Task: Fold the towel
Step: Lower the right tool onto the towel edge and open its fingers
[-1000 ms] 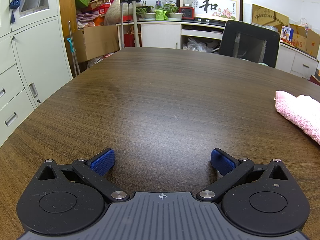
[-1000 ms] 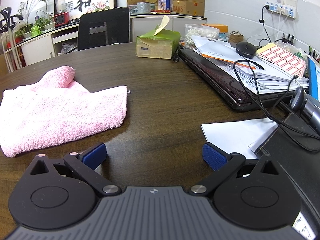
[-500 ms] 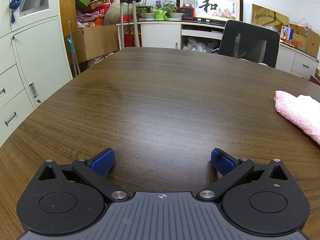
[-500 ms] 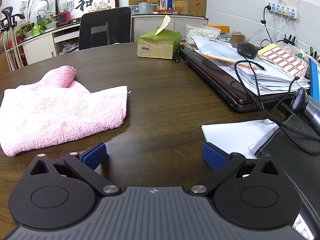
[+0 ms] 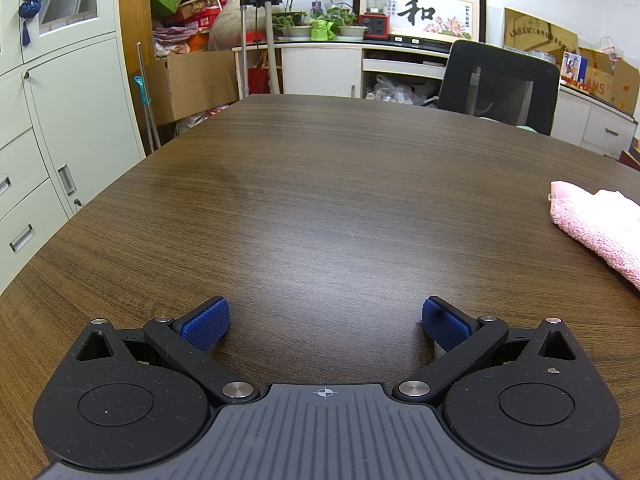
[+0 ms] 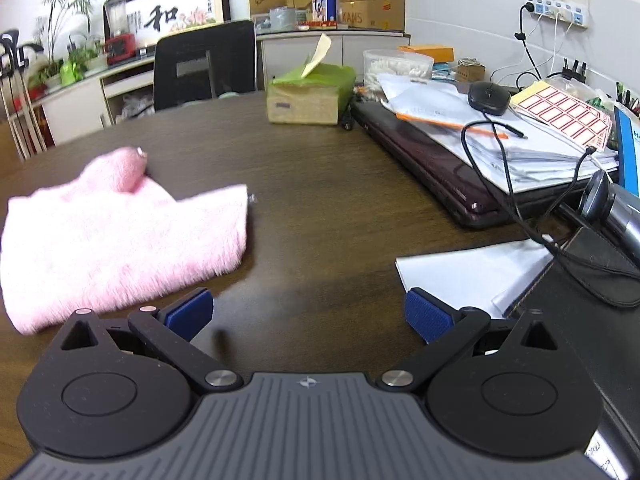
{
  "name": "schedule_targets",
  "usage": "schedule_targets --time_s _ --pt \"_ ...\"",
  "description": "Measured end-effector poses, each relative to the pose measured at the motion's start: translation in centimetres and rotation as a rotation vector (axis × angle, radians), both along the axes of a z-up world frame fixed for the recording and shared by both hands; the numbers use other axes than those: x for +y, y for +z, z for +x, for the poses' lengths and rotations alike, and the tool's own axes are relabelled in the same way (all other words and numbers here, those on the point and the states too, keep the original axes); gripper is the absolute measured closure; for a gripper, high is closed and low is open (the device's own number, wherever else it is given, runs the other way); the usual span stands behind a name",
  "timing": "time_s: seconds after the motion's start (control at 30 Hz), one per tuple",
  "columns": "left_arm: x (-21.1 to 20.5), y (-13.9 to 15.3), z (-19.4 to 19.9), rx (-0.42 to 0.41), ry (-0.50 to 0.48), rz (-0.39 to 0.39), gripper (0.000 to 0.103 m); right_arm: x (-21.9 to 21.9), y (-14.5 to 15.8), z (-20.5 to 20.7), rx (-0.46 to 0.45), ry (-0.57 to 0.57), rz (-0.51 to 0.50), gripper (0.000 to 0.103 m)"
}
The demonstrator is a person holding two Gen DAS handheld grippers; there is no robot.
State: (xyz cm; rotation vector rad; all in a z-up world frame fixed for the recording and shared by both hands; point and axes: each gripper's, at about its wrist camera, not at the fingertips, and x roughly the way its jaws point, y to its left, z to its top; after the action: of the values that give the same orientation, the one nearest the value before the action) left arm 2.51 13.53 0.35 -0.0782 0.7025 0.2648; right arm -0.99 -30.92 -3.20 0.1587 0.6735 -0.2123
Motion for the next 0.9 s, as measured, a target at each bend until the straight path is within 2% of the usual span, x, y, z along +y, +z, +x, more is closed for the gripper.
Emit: schedule_targets --time_s 0.2,0.33,0.53,0.9 --pt "0.0 0.0 0.0 0.000 -0.002 0.000 0.000 1.0 2.6 1.9 -0.072 0.114 0.028 0.000" --pt "0.0 0.0 0.0 0.000 -0.002 0.000 0.000 1.7 3.1 4.5 -0.102 0.164 0.056 0.000" --pt "0.0 0.0 0.0 0.000 -0.002 0.000 0.000 1.8 2.2 7.6 -0.097 0.202 0.099 0.000" --pt "-0.5 0.0 -0.2 -0.002 -0.030 -0.002 0.000 -1.2 -0.5 7.7 -0.039 0.180 0.180 0.000"
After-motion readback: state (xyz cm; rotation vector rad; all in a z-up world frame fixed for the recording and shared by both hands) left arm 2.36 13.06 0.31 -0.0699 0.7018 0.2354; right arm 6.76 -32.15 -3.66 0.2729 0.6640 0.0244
